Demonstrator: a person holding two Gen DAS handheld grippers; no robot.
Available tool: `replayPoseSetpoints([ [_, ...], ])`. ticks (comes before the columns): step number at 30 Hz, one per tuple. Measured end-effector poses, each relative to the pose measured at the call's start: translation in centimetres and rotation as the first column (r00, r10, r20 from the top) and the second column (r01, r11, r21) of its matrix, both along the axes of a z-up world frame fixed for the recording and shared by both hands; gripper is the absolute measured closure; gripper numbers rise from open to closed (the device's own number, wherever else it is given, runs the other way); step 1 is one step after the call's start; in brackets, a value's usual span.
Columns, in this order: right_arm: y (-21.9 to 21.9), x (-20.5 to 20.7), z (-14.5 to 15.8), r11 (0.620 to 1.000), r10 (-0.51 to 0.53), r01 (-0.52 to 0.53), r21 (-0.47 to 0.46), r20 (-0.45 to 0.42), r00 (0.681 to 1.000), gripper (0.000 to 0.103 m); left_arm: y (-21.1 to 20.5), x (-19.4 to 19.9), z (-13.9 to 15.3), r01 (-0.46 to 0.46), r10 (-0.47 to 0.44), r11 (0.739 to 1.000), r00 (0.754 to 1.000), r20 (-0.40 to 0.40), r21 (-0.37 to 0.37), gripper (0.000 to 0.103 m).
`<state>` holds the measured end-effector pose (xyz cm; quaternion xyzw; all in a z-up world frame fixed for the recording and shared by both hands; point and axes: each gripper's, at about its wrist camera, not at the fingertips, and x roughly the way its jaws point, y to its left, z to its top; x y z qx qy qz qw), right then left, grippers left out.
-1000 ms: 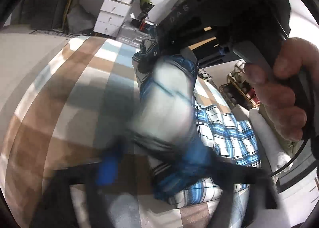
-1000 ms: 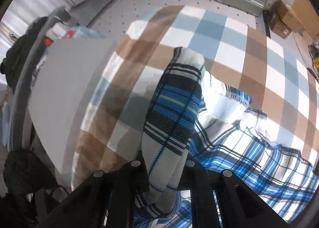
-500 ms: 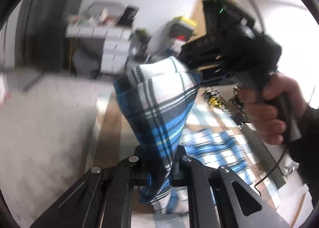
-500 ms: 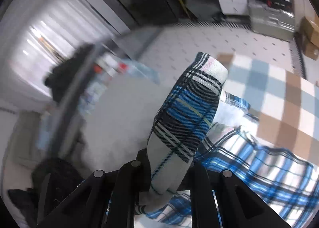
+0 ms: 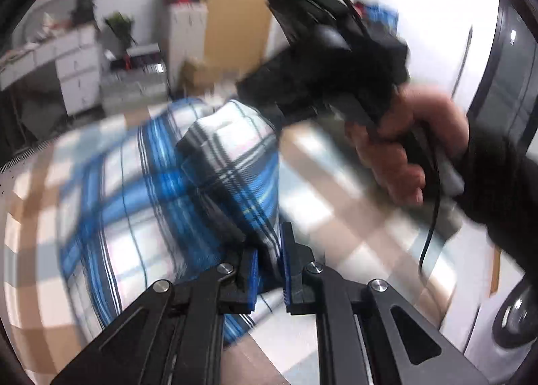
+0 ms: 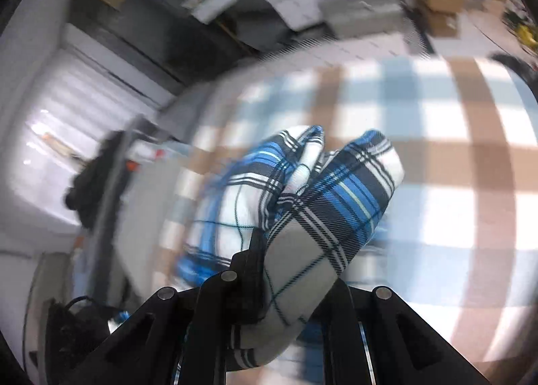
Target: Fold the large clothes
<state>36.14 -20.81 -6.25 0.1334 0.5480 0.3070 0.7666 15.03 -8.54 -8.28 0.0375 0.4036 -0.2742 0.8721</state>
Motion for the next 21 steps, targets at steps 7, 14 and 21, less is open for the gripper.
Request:
replayPoseSetpoints([
  [7, -0.9, 0.7, -6.5, 0.999, -0.015, 0.014, -0.031, -0.032, 0.999, 0.087, 3.1, -2.1, 1.3, -0.047, 0.047, 0.999, 0.999, 0.027, -0.017, 0.041],
  [14, -0.8, -1.5, -3.2, 0.995, 0.077, -0.082, 0.051, 0.105, 0.992, 0.085, 8.1, 0.7, 0.1, -0.154, 0.154, 0.988, 0.980, 0.128, -0.008, 0.019],
  [21, 1.1, 0.3, -4.8, 0.959, 0.205, -0.197, 0.203, -0.017, 0.979, 0.073, 6.7, 0.5, -1.1, -0.065, 0.064, 0.998, 0.997, 0.048, 0.024, 0.020],
])
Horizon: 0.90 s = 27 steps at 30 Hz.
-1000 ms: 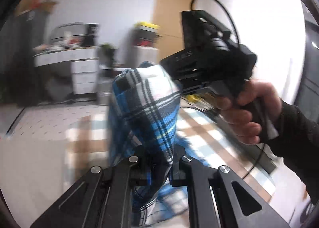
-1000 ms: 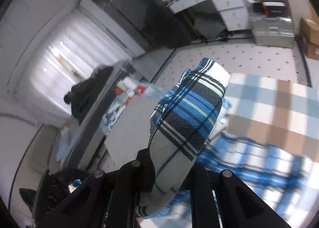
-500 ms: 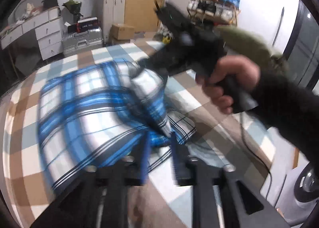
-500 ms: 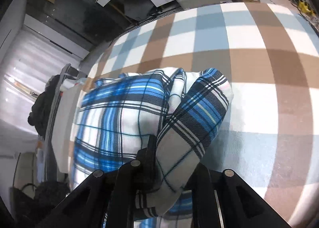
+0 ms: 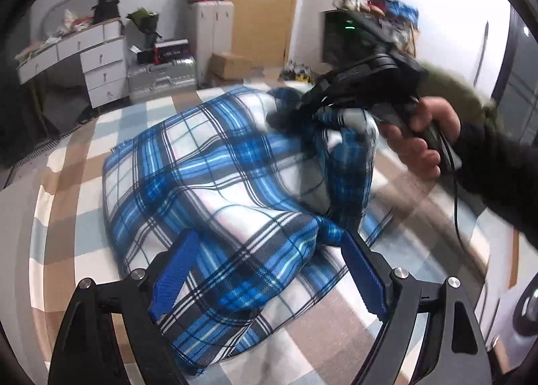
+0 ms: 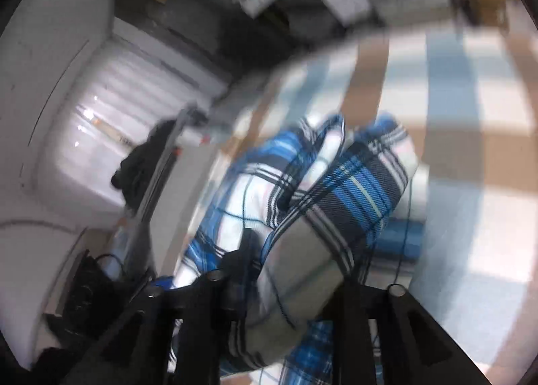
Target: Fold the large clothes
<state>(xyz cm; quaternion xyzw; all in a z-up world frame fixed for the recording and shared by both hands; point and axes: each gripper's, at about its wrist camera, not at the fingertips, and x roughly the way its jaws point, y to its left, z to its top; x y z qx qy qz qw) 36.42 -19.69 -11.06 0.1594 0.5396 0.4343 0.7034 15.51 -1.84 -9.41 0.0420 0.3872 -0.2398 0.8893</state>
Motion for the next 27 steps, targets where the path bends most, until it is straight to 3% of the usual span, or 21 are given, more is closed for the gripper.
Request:
replayPoseSetpoints([
  [2, 0.4, -0.2, -1.6, 0.992, -0.005, 0.003, -0.129, -0.016, 1.000, 0.071, -0.2, -0.1, -0.1, 0.023, -0.022, 0.999, 1.000, -0.021, 0.044, 0.020],
  [4, -0.4, -0.8, -2.0, 0.989, -0.016, 0.010, -0.147, -0.044, 0.999, 0.070, -0.3, -0.2, -0.3, 0.045, -0.042, 0.996, 0.999, -0.035, 0.075, 0.020],
  [5, -1.1, -1.5, -1.6, 0.988, -0.027, 0.020, -0.151, -0.042, 0.999, 0.064, -0.4, -0.1, -0.5, 0.053, -0.049, 0.994, 0.998, -0.044, 0.093, 0.020],
  [6, -1.8, -2.4, -0.8, 0.981, -0.038, 0.035, -0.190, -0.010, 0.999, 0.050, -0.2, 0.3, -0.5, 0.059, -0.053, 0.992, 0.997, -0.052, 0.111, 0.020],
  [7, -2.3, -3.3, -0.1, 0.968, -0.053, 0.060, -0.244, 0.033, 0.998, 0.043, -0.2, 0.2, -0.5, 0.075, -0.068, 0.988, 0.996, -0.062, 0.131, 0.020],
  [9, -3.4, -5.8, 1.8, 0.933, -0.063, 0.109, -0.344, 0.141, 0.988, 0.042, -0.2, -0.4, -0.6, 0.101, -0.092, 0.977, 0.994, -0.058, 0.190, 0.020],
  [13, -4.1, -10.8, 5.4, 0.929, -0.057, 0.157, -0.337, 0.286, 0.956, 0.042, -0.1, -1.9, -0.2, 0.200, -0.188, 0.937, 0.980, -0.069, 0.287, 0.020],
  [16, -2.4, -13.8, 6.3, 0.958, -0.017, 0.112, -0.264, 0.338, 0.941, 0.042, 0.7, -3.0, 1.6, 0.263, -0.254, 0.930, 0.965, -0.067, 0.258, 0.020],
  [17, -1.5, -14.2, 5.6, 0.960, -0.004, 0.092, -0.264, 0.318, 0.948, 0.045, 1.1, -3.1, 2.6, 0.254, -0.250, 0.939, 0.967, -0.047, 0.232, 0.020],
  [19, 0.2, -14.3, 3.3, 0.945, 0.017, 0.077, -0.317, 0.284, 0.959, 0.059, 1.6, -2.7, 4.0, 0.212, -0.215, 0.955, 0.977, -0.009, 0.206, 0.019],
  [20, 0.7, -14.5, 1.9, 0.924, 0.018, 0.090, -0.371, 0.279, 0.960, 0.071, 1.7, -2.2, 4.4, 0.182, -0.188, 0.961, 0.982, 0.009, 0.206, 0.019],
  [22, 0.8, -14.0, -0.4, 0.907, 0.005, 0.093, -0.410, 0.232, 0.973, 0.077, 1.7, -1.5, 4.1, 0.153, -0.158, 0.966, 0.987, 0.009, 0.207, 0.019],
  [23, 0.3, -14.0, -0.9, 0.918, -0.031, 0.109, -0.382, 0.206, 0.978, 0.081, 1.5, -1.0, 3.4, 0.142, -0.144, 0.966, 0.990, -0.009, 0.217, 0.019],
  [25, -1.1, -14.0, -1.0, 0.944, -0.090, 0.137, -0.301, 0.163, 0.982, 0.099, 0.9, -0.3, 1.5, 0.146, -0.138, 0.961, 0.989, -0.051, 0.236, 0.020],
  [27, -2.6, -14.1, -0.5, 0.968, -0.146, 0.168, -0.188, 0.126, 0.981, 0.101, 0.3, -0.2, -0.3, 0.168, -0.150, 0.948, 0.985, -0.087, 0.271, 0.020],
])
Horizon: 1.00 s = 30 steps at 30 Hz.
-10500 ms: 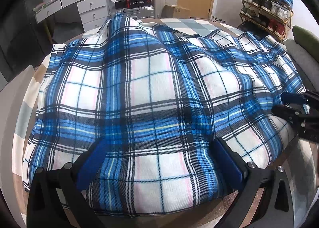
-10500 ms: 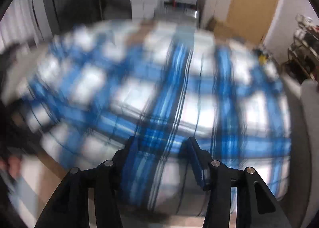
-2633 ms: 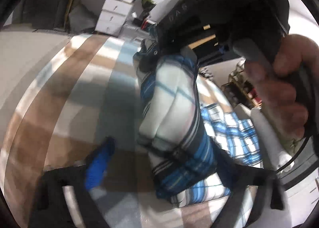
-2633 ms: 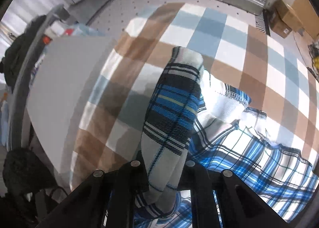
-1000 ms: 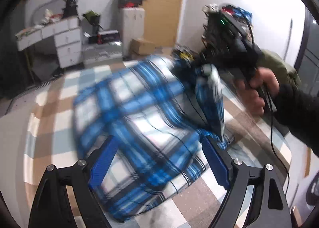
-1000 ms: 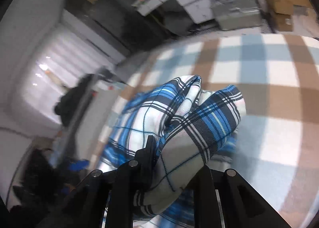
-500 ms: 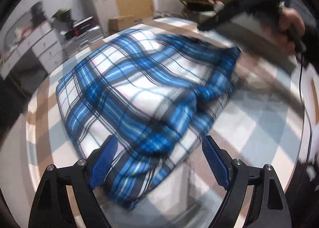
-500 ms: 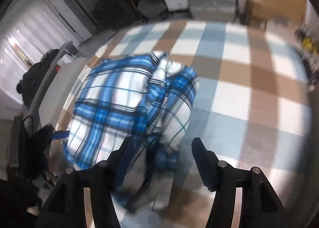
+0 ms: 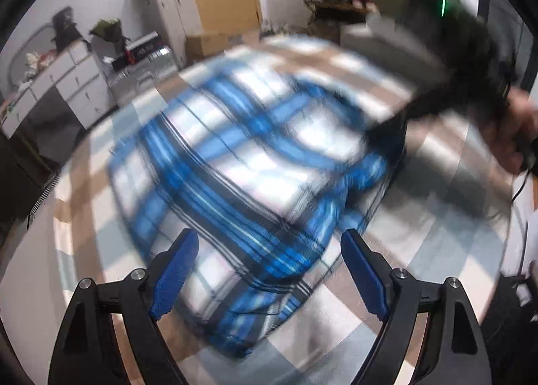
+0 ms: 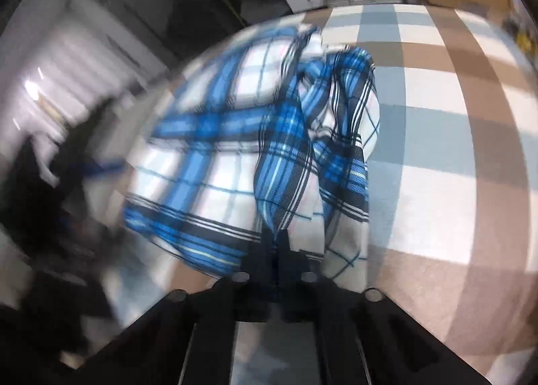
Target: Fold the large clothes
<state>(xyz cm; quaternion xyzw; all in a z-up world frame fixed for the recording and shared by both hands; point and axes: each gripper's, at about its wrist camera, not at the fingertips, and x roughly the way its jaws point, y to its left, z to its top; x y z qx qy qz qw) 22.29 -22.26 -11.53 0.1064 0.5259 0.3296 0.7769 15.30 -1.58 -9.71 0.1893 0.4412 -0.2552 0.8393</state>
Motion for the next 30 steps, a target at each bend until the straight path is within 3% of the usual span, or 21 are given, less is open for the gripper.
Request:
replayPoseSetpoints([
  [2, -1.0, 0.1, 0.1, 0.999, -0.031, 0.031, 0.039, -0.010, 0.999, 0.101, -0.8, -0.2, -2.0, 0.026, -0.027, 0.997, 1.000, 0.013, 0.074, 0.020],
  [3, -1.2, 0.0, -0.2, 0.999, -0.046, 0.046, 0.010, -0.011, 0.999, 0.101, -0.9, -0.5, -2.5, 0.035, -0.038, 0.995, 0.999, 0.026, 0.090, 0.020],
  [6, -1.1, -0.4, -2.1, 0.995, -0.051, 0.048, -0.093, -0.023, 0.998, 0.102, -0.7, -0.9, -2.8, 0.045, -0.046, 0.995, 0.999, 0.013, 0.085, 0.020],
  [11, -1.5, -1.0, -2.1, 0.991, -0.068, 0.066, -0.114, -0.018, 0.998, 0.103, 0.1, -1.9, -1.9, 0.124, -0.124, 0.986, 0.992, -0.011, 0.112, 0.020],
  [13, -1.9, -1.2, -2.3, 0.990, -0.073, 0.069, -0.122, -0.024, 0.997, 0.103, 1.0, -2.3, -0.4, 0.152, -0.150, 0.987, 0.988, -0.041, 0.053, 0.020],
  [16, -2.5, -1.0, -1.8, 0.988, -0.062, 0.060, -0.144, -0.009, 0.998, 0.103, 3.1, -1.7, 3.0, 0.110, -0.120, 0.981, 0.991, -0.053, -0.162, 0.020],
  [19, -2.8, -1.2, 1.4, 0.990, -0.049, 0.059, -0.131, 0.074, 0.996, 0.098, 3.7, -0.8, 4.7, 0.081, -0.094, 0.956, 0.995, -0.032, -0.281, 0.020],
  [21, -2.6, -0.6, 4.3, 0.996, -0.057, 0.065, -0.059, 0.127, 0.990, 0.098, 3.0, 0.2, 3.9, 0.065, -0.094, 0.937, 0.993, -0.068, -0.343, 0.020],
  [25, 0.4, 2.1, 8.1, 0.995, -0.072, 0.084, -0.055, 0.186, 0.980, 0.098, 0.4, 1.6, 0.4, 0.059, -0.142, 0.928, 0.969, -0.201, -0.369, 0.020],
  [27, 3.2, 4.1, 8.6, 0.987, -0.063, 0.091, -0.134, 0.200, 0.978, 0.098, -0.8, 1.5, -1.3, 0.061, -0.132, 0.946, 0.969, -0.208, -0.318, 0.020],
  [30, 7.6, 8.0, 7.4, 0.970, -0.012, 0.057, -0.236, 0.187, 0.982, 0.098, -0.5, 1.3, -1.6, 0.033, -0.119, 0.931, 0.969, -0.217, -0.364, 0.021],
])
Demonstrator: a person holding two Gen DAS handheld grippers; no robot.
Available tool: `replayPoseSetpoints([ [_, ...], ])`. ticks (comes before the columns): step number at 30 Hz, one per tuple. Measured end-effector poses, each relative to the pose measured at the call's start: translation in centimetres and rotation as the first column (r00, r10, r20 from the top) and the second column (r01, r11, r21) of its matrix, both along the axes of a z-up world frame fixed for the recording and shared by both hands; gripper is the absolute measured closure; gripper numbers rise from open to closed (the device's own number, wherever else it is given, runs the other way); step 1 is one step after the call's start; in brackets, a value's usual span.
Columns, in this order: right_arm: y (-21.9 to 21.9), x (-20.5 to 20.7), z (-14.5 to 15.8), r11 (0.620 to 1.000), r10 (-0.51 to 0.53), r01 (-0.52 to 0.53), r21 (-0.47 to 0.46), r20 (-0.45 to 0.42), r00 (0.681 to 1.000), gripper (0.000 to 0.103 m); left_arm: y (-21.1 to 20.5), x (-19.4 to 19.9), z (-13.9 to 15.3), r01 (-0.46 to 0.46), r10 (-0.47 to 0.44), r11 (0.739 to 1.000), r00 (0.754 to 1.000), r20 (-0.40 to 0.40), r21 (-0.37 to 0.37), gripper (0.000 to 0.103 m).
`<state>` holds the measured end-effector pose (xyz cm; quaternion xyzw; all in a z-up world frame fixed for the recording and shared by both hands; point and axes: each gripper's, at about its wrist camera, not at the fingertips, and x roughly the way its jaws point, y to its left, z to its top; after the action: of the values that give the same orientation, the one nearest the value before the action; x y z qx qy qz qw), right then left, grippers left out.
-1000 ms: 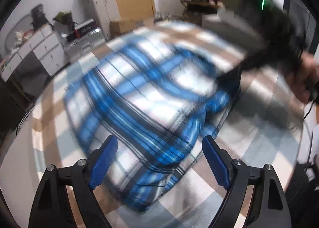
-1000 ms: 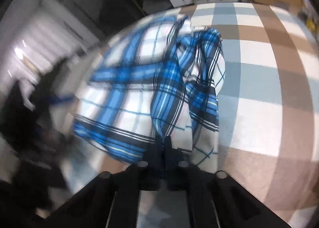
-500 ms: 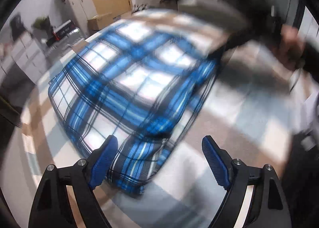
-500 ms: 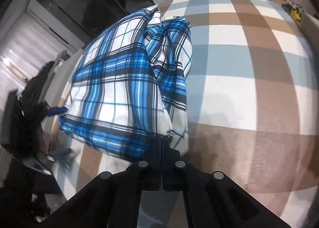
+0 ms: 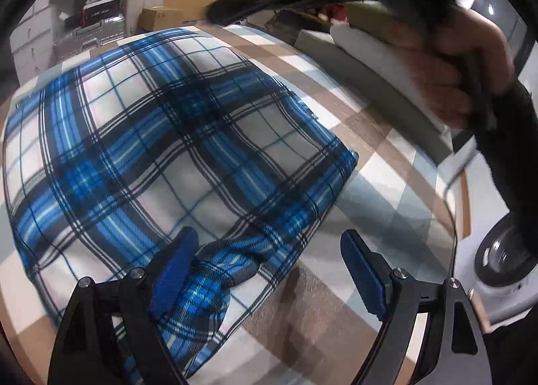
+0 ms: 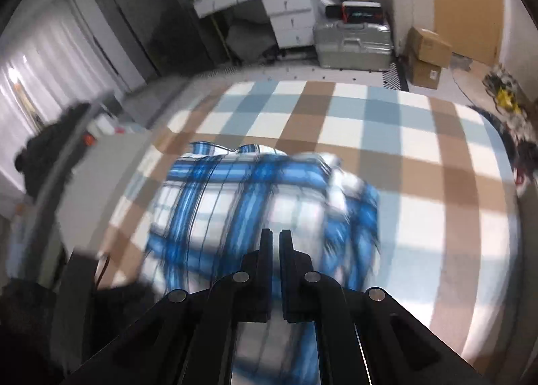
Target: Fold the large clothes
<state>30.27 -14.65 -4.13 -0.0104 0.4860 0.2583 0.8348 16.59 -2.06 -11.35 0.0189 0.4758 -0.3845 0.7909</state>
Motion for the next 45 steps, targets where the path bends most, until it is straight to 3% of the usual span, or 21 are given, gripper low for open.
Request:
replayPoseSetpoints([
  [3, 3.7, 2.9, -2.2, 0.981, 0.017, -0.010, -0.193, 0.038, 0.999, 0.100, 1.0, 0.7, 0.0, -0.014, 0.013, 0.999, 0.999, -0.037, -0.047, 0.021],
  [6, 4.9, 4.8, -6.4, 0.932, -0.006, 0.003, -0.363, -0.009, 1.000, 0.103, 1.1, 0.3, 0.2, 0.010, -0.010, 1.000, 1.000, -0.021, -0.026, 0.021],
  [10, 4.1, 4.0, -7.5, 0.915, 0.036, -0.017, -0.403, 0.040, 0.999, 0.103, 1.6, -0.4, 1.5, -0.016, 0.016, 1.000, 1.000, 0.007, -0.001, 0.020],
  [12, 2.5, 3.8, -7.1, 0.930, 0.006, -0.004, -0.368, 0.004, 1.000, 0.103, 2.4, -0.8, 2.4, -0.124, 0.117, 0.990, 0.988, 0.096, 0.062, 0.020],
  [14, 0.9, 4.1, -6.8, 0.948, -0.042, 0.027, -0.318, -0.042, 0.998, 0.103, 2.6, -0.6, 2.6, -0.262, 0.228, 0.952, 0.952, 0.204, 0.161, 0.020],
  [16, -0.3, 3.5, -6.7, 0.951, -0.045, 0.027, -0.308, -0.052, 0.998, 0.103, 3.1, 0.0, 2.2, -0.269, 0.247, 0.955, 0.954, 0.170, 0.122, 0.020],
  [19, -1.4, 1.4, -5.4, 0.957, -0.031, 0.027, -0.288, -0.009, 0.999, 0.100, 2.8, 0.2, 1.7, -0.289, 0.269, 0.948, 0.951, 0.150, 0.135, 0.020],
  [21, -2.5, -0.6, -3.4, 0.982, -0.040, 0.043, -0.181, 0.017, 0.999, 0.097, 2.2, 0.1, 1.5, -0.282, 0.254, 0.944, 0.952, 0.168, 0.172, 0.020],
  [24, -3.4, -4.1, -1.9, 0.998, -0.028, 0.029, -0.051, 0.028, 0.999, 0.098, 2.2, 0.0, 1.4, -0.277, 0.250, 0.946, 0.954, 0.166, 0.170, 0.020],
  [26, -3.6, -6.4, -2.5, 1.000, -0.017, 0.017, -0.006, -0.003, 1.000, 0.098, 2.0, 0.0, 1.1, -0.274, 0.250, 0.947, 0.956, 0.153, 0.166, 0.020],
  [29, -3.5, -8.4, -6.4, 0.999, -0.030, 0.033, 0.027, -0.100, 0.995, 0.101, 2.2, 0.1, 1.2, -0.272, 0.246, 0.944, 0.957, 0.153, 0.185, 0.020],
  [31, -4.0, -8.7, -9.2, 0.991, -0.107, 0.116, 0.068, -0.126, 0.986, 0.103, 1.6, 0.0, 1.1, -0.279, 0.248, 0.937, 0.955, 0.164, 0.210, 0.020],
  [32, -4.6, -9.0, -9.5, 0.980, -0.138, 0.152, 0.132, -0.109, 0.984, 0.103, 1.3, -0.2, 1.0, -0.275, 0.240, 0.935, 0.955, 0.172, 0.224, 0.020],
  [36, -6.3, -9.3, -10.6, 0.923, -0.206, 0.252, 0.290, -0.182, 0.962, 0.102, 1.4, -0.4, 2.0, -0.263, 0.225, 0.932, 0.959, 0.171, 0.248, 0.020],
  [37, -6.6, -9.7, -10.4, 0.917, -0.216, 0.258, 0.306, -0.164, 0.963, 0.097, 1.8, -0.3, 2.4, -0.270, 0.231, 0.931, 0.957, 0.175, 0.245, 0.020],
  [40, -7.5, -12.0, -9.2, 0.892, -0.242, 0.246, 0.379, -0.060, 0.968, 0.097, 2.2, -0.2, 5.5, -0.271, 0.227, 0.944, 0.948, 0.225, 0.189, 0.020],
  [42, -8.0, -13.5, -8.6, 0.882, -0.270, 0.238, 0.406, 0.022, 0.963, 0.097, 1.8, 0.5, 6.8, -0.255, 0.203, 0.947, 0.946, 0.251, 0.196, 0.020],
  [45, -8.4, -14.7, -9.1, 0.862, -0.311, 0.247, 0.442, 0.077, 0.947, 0.097, 0.2, 3.8, 7.5, -0.146, 0.105, 0.968, 0.973, 0.204, 0.202, 0.023],
])
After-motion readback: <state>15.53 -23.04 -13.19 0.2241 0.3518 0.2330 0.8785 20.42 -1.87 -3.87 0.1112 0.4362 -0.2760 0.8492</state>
